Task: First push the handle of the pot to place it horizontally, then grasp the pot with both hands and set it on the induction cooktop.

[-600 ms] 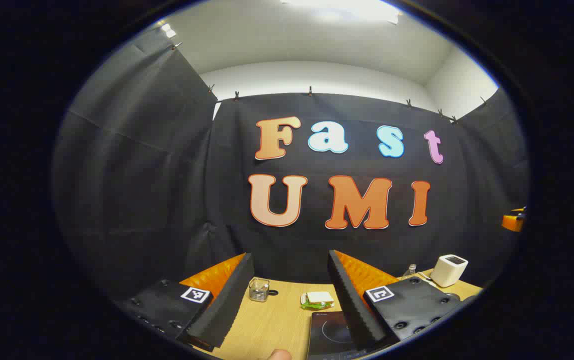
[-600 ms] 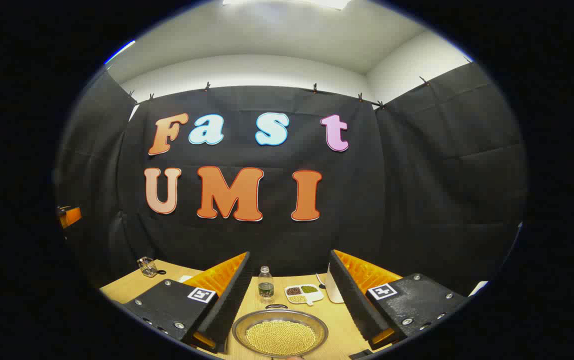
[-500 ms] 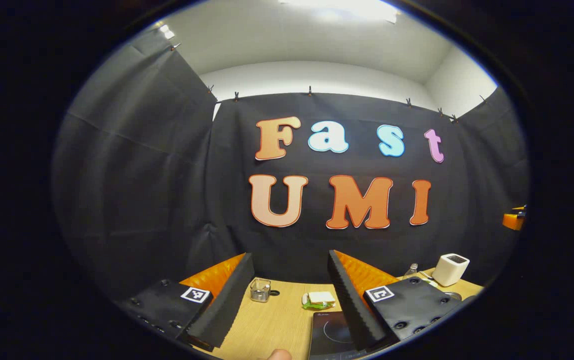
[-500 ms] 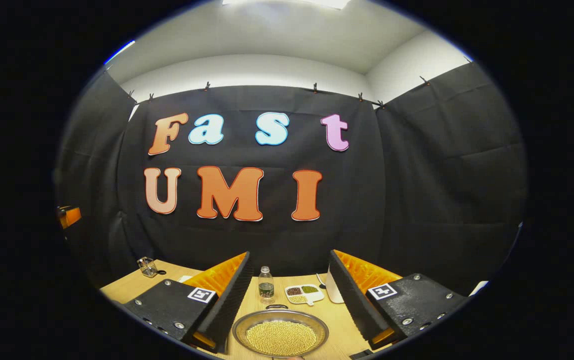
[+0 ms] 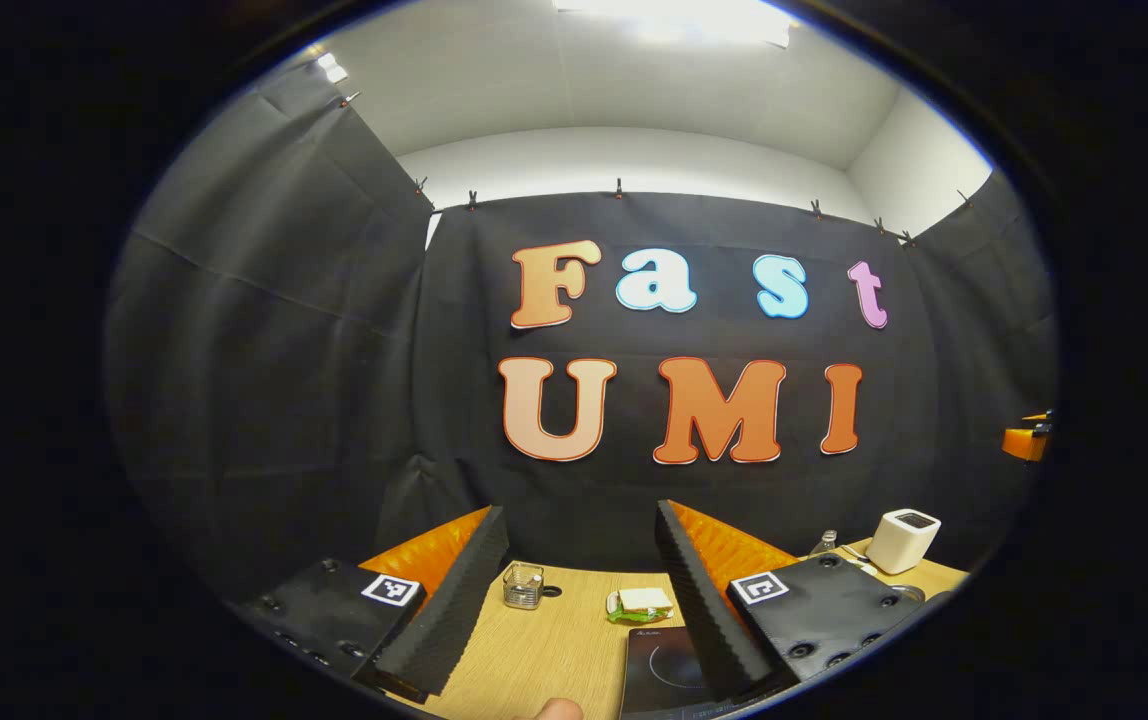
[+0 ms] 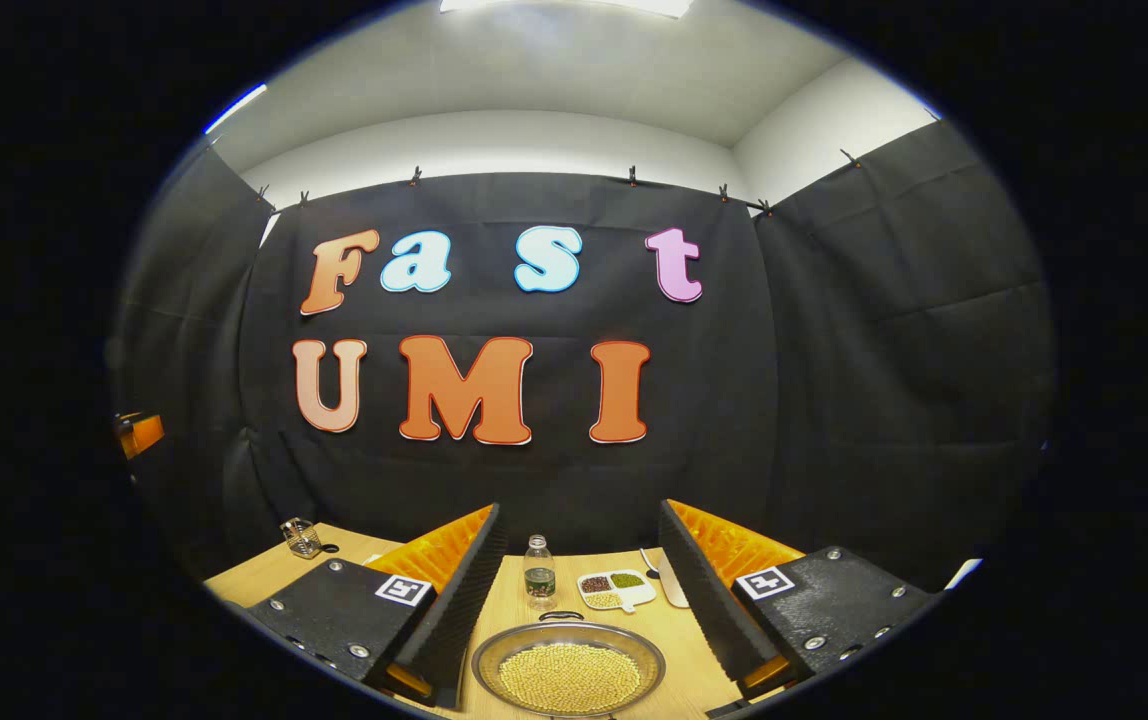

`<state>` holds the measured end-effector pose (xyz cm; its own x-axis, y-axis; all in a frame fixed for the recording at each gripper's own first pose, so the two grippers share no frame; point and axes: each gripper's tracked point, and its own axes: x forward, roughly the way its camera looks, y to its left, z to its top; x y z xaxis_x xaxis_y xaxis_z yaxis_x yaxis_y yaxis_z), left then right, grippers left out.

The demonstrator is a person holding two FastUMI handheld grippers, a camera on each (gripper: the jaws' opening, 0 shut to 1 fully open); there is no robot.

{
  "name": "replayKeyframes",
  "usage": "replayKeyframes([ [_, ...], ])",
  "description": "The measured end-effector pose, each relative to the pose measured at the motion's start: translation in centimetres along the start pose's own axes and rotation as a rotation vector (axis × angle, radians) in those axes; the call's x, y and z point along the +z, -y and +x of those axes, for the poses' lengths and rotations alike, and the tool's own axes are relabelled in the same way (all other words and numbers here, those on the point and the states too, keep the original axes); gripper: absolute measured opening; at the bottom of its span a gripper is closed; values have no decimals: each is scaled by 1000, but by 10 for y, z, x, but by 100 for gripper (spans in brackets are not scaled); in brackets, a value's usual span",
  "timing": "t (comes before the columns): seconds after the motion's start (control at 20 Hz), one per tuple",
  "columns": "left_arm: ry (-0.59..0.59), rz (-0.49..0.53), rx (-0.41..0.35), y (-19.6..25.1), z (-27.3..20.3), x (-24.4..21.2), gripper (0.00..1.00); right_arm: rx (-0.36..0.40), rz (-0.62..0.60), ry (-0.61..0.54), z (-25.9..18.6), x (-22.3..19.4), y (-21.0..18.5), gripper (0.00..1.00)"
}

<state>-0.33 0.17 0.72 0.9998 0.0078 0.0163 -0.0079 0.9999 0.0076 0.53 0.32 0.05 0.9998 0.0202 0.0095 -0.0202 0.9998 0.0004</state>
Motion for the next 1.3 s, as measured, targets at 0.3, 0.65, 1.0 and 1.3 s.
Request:
replayKeyframes([
  [0.3,-4,-5,0,0,-1,0,99,13,3,11,-5,1,1,86],
  [0.65,3,-5,5,-2,-5,4,97,58,-16,-16,-12,-18,-8,43],
  [1.0,-12,-28,-20,-4,-5,2,99,72,-1,-94,-17,-68,-14,12],
  [1.3,-12,-27,-17,-7,-8,3,97,94,35,-246,-25,-149,-23,0],
])
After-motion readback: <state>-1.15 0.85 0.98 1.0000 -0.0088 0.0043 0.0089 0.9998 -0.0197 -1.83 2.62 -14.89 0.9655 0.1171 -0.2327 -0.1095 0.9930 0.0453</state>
